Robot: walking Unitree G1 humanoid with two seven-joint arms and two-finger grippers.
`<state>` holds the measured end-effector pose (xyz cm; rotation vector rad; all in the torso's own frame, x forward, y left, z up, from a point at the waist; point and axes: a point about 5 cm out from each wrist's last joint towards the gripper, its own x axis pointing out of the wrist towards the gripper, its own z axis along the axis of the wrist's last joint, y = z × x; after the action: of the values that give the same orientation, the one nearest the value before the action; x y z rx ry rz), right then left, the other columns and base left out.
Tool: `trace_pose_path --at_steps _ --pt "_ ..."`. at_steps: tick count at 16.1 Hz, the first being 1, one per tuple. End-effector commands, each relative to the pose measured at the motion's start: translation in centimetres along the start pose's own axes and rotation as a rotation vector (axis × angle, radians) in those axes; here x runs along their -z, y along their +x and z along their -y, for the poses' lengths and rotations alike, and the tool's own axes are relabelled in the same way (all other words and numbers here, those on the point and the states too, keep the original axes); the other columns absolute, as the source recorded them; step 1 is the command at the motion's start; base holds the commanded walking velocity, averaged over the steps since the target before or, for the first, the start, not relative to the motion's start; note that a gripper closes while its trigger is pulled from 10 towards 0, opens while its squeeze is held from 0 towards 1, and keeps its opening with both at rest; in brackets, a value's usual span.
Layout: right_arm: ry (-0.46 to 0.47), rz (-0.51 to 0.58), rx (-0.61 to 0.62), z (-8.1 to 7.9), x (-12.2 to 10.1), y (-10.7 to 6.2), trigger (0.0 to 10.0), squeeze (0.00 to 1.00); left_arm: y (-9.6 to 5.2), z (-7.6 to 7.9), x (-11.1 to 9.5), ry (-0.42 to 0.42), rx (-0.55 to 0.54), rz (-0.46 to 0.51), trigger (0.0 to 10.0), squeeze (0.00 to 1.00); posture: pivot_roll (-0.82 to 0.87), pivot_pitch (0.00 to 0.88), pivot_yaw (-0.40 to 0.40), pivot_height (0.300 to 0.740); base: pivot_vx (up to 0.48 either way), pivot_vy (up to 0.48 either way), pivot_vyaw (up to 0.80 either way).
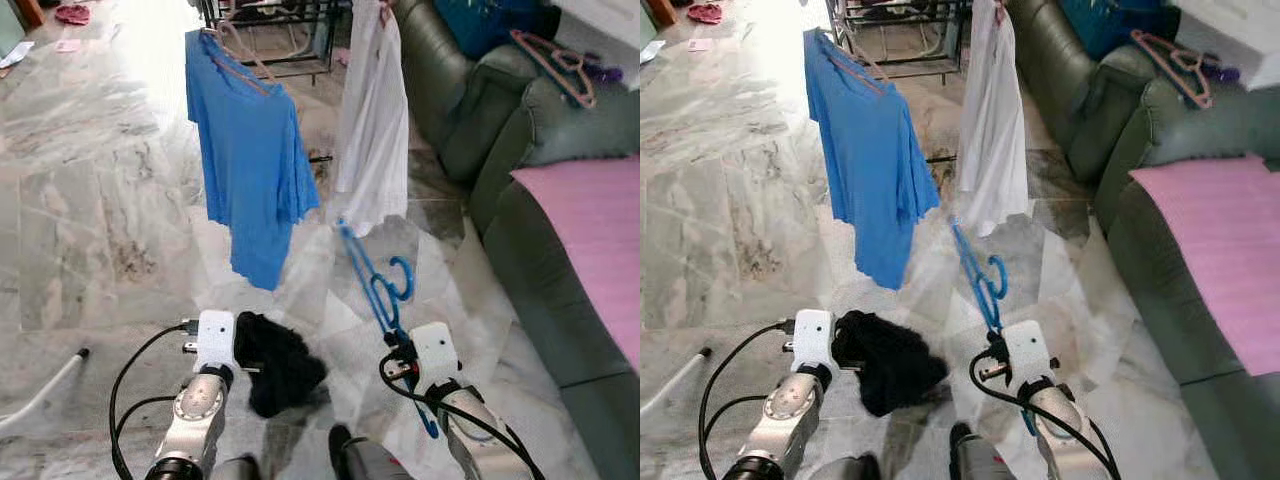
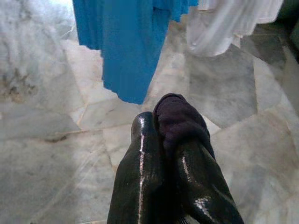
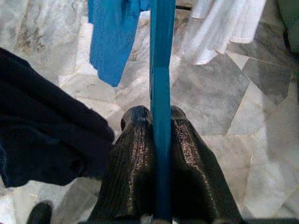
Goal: Hang hanger
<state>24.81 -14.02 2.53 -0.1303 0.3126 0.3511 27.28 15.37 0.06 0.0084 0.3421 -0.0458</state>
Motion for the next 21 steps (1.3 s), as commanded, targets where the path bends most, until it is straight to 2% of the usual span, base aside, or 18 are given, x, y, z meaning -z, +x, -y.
trace_pose_path --at_steps 1,4,5,6,7,9,11,14,16,19,20,21 --pt "-0.023 -0.018 -0.012 0.5 0.0 -0.1 10.0 0.00 -0.1 0.0 0.4 -0.014 -0.019 -0.010 10.0 0.00 -0.07 0.116 -0.071 0.740 0.000 0.000 0.00" --pt "-0.050 -0.036 -0.012 1.4 0.0 0.1 10.0 0.00 0.4 0.7 0.0 -0.003 -0.012 0.001 10.0 0.00 -0.08 0.081 -0.098 0.740 0.000 0.000 0.00" --pt "-0.068 -0.042 -0.011 2.0 -0.4 0.5 10.0 0.00 1.1 1.3 -0.8 0.030 -0.001 0.020 10.0 0.00 -0.08 0.039 -0.164 0.740 0.000 0.000 0.00" --pt "-0.102 -0.044 -0.030 2.4 -0.9 0.9 10.0 0.00 1.8 2.2 -1.9 0.072 0.021 0.046 10.0 0.00 -0.08 0.029 -0.165 0.740 0.000 0.000 0.00" --pt "-0.147 -0.030 -0.075 2.0 -1.5 1.4 10.0 0.00 2.3 2.3 -2.8 0.062 0.012 0.062 10.0 0.00 -0.09 0.028 -0.134 0.740 0.000 0.000 0.00" --pt "-0.170 -0.022 -0.055 2.2 -1.3 2.0 10.0 0.00 2.3 2.0 -2.7 0.038 -0.006 0.052 10.0 0.00 -0.10 0.033 -0.071 0.740 0.000 0.000 0.00" --pt "-0.107 -0.012 0.023 2.3 -1.2 2.4 10.0 0.00 2.2 1.6 -2.1 0.050 0.005 0.033 10.0 0.00 -0.13 0.035 -0.044 0.740 0.000 0.000 0.00" --pt "-0.103 -0.004 0.002 0.9 -0.5 1.9 10.0 0.00 1.9 1.2 -1.3 0.055 -0.017 0.000 10.0 0.00 -0.16 0.047 0.010 0.740 0.000 0.000 0.00" --pt "-0.086 0.022 0.009 0.0 -0.5 2.1 10.0 0.00 1.9 0.2 -1.3 0.055 -0.033 -0.008 10.0 0.00 -0.17 0.027 0.033 0.740 0.000 0.000 0.00" --pt "-0.009 -0.014 0.048 0.6 0.9 2.0 10.0 0.00 1.9 -1.3 -0.9 0.016 -0.115 -0.039 10.0 0.00 -0.14 0.031 0.040 0.740 0.000 0.000 0.00" --pt "-0.017 -0.015 0.038 0.6 1.0 1.9 10.0 0.00 1.9 -1.3 -1.0 -0.001 -0.109 -0.034 10.0 0.00 -0.14 0.035 0.043 0.740 0.000 0.000 0.00" --pt "-0.028 -0.020 0.041 0.9 1.0 1.9 10.0 0.00 1.7 -1.0 -0.7 0.019 -0.086 -0.036 10.0 0.00 -0.13 0.046 0.042 0.740 0.000 0.000 0.00"
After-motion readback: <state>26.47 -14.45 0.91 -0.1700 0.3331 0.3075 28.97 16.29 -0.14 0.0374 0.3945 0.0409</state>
